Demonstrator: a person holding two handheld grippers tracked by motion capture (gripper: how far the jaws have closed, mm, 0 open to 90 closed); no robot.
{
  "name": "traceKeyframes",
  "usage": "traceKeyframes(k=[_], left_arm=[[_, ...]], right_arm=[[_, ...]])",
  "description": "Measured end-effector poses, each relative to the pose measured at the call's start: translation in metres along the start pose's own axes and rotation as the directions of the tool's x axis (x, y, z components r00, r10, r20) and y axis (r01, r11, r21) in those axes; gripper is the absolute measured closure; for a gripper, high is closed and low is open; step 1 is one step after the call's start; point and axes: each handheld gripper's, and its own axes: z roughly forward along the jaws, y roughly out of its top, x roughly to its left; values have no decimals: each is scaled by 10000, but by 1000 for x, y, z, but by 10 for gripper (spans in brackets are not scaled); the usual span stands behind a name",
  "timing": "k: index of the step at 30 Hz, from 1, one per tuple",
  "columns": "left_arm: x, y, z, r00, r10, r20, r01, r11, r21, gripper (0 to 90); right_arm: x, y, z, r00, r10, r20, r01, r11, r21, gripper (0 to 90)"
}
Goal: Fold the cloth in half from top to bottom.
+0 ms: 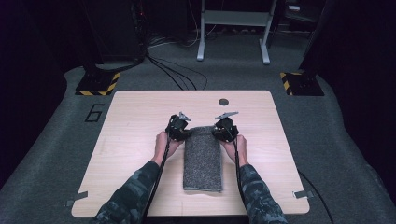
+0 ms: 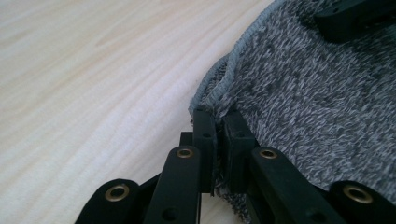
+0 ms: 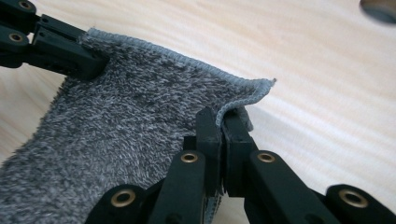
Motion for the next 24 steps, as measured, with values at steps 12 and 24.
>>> traceKeyframes(k=[12, 24], left_arm=[[10, 20, -21, 9991, 283, -304, -302, 9973, -663, 855], [15, 33, -36, 9982, 408, -439, -454, 9930, -1092, 854]], right_arm=[[-1, 22, -14, 9990, -439, 99, 445, 9966, -690, 881], [-3, 39, -26, 9965, -794, 255, 821, 9876, -1338, 880]])
